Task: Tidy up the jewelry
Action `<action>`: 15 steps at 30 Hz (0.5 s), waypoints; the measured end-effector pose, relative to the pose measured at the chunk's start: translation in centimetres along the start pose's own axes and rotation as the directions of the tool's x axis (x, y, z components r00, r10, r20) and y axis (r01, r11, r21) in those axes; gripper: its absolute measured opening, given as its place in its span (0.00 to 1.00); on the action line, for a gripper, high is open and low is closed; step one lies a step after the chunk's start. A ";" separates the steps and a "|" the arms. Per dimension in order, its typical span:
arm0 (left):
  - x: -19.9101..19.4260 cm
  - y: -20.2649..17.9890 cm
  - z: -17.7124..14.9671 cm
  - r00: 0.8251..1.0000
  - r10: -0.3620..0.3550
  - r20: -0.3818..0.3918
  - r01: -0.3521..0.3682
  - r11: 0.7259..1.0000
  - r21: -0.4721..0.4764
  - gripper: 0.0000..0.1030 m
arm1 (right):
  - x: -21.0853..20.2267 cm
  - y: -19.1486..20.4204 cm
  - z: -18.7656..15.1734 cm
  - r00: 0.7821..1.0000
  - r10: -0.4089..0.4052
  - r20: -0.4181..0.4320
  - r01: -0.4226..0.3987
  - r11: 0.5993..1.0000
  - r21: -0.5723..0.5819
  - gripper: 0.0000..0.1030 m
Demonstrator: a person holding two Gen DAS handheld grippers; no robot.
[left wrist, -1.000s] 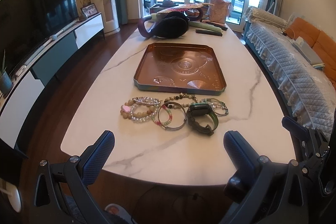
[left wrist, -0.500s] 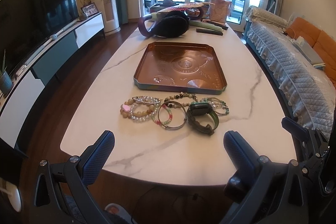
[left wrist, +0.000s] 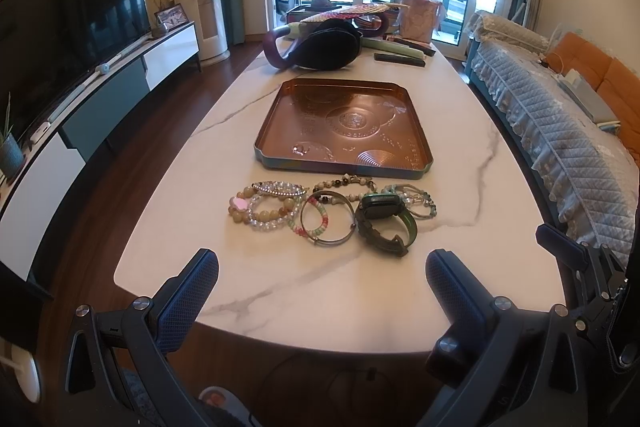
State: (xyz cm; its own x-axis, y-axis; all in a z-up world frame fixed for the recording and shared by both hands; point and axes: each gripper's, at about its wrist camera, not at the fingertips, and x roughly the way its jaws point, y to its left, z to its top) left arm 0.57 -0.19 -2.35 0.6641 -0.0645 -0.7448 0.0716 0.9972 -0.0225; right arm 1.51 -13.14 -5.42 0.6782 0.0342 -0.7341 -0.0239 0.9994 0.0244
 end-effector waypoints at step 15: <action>0.1 -0.1 -0.1 1.000 0.000 -0.005 0.000 1.000 -0.001 1.00 | 0.2 -0.1 -0.2 1.000 0.001 -0.007 -0.001 1.000 0.002 0.99</action>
State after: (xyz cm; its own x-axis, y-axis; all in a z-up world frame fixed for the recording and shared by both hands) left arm 0.51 -0.31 -2.48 0.6602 -0.0646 -0.7483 0.0707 0.9972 -0.0237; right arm 1.49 -13.25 -5.72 0.6729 0.0352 -0.7389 -0.0234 0.9994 0.0263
